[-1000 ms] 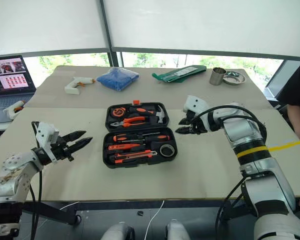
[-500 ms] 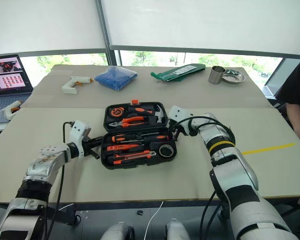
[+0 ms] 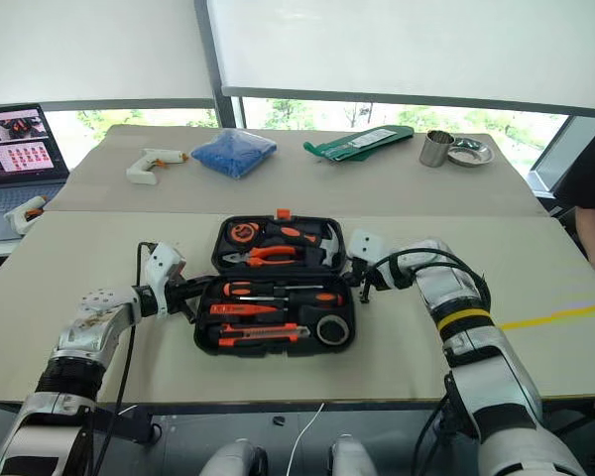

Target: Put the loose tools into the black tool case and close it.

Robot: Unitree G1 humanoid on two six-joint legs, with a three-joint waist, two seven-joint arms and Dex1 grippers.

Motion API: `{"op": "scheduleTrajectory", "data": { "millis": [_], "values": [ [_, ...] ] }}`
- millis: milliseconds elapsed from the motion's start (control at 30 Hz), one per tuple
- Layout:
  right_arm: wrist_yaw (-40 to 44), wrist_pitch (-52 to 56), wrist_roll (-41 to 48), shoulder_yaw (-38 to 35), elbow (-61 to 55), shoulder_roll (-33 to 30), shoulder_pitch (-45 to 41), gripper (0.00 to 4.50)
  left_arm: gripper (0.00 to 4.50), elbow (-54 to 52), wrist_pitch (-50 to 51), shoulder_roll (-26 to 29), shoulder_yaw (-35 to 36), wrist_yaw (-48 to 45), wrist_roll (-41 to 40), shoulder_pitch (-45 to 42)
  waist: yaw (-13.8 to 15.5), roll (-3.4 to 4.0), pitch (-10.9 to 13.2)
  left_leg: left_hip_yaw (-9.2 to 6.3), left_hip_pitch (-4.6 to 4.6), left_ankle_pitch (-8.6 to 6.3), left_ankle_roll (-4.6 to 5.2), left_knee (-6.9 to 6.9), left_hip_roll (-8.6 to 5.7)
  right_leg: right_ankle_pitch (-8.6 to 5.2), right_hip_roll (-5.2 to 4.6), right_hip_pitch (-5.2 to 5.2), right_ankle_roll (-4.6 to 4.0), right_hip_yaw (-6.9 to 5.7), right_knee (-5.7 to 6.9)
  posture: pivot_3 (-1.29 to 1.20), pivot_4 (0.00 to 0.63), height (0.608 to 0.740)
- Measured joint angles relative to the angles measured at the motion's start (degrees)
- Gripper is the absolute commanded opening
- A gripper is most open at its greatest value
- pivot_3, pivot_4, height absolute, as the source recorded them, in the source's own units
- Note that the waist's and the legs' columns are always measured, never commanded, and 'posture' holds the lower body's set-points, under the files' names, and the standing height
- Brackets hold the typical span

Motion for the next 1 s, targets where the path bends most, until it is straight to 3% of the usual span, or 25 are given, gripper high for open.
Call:
{"op": "scheduleTrajectory", "data": {
  "millis": [300,400,567,733,833,1000],
  "values": [
    [-0.72,12.31,1.85,-0.73,-16.77,-3.49,8.59,0.06,0.02,-3.88,1.5,1.66,-0.27,-0.88,0.29,2.22,0.14,0.0,0.0,0.09,0.06,0.03,-0.03,0.18,-0.04,-0.02,0.02,0.04,0.02,0.01,-0.16,0.0,0.15,0.74],
    [-3.15,16.75,2.08,-1.11,-19.22,-4.95,9.26,0.82,0.71,-4.64,5.83,3.62,-0.21,-2.74,-1.38,1.21,0.11,-0.03,0.02,0.07,0.06,0.08,-0.09,0.23,-0.03,-0.02,0.06,0.0,0.01,0.02,-0.03,0.0,0.15,0.74],
    [-2.42,31.89,6.19,-4.81,-27.91,-10.66,9.44,2.55,2.58,-6.16,16.7,11.42,0.22,-2.05,-0.84,-2.54,0.1,-0.04,0.02,0.02,0.12,0.08,-0.09,0.24,0.0,-0.03,0.11,0.03,0.0,0.04,0.0,0.0,0.15,0.74],
    [-3.81,55.8,13.51,-6.83,-29.51,-8.29,0.54,4.29,4.41,-5.28,40.22,13.94,0.16,-4.21,-6.71,-11.55,-0.27,-0.08,0.06,-0.01,0.15,0.1,-0.1,0.32,0.02,-0.03,0.21,0.01,-0.01,0.1,0.12,0.0,0.15,0.74],
    [-7.07,65.3,15.28,-6.48,-25.49,-6.91,-6.9,4.4,4.46,-3.77,48.28,13.34,-1.9,-2.13,-6.64,-17.34,-0.15,-0.08,0.05,-0.06,0.24,0.11,-0.1,0.29,0.02,-0.04,0.25,0.08,-0.03,0.09,0.1,0.0,0.15,0.74],
    [-14.46,70.66,16.08,-5.92,-12.18,-0.1,-13.63,4.4,4.46,4.36,50.81,4.93,-1.43,6.2,-5.46,-24.01,0.03,-0.09,0.06,-0.03,0.0,0.12,-0.1,0.3,-0.02,-0.01,0.21,-0.03,-0.04,0.07,0.04,0.0,0.15,0.74]
  ]
}}
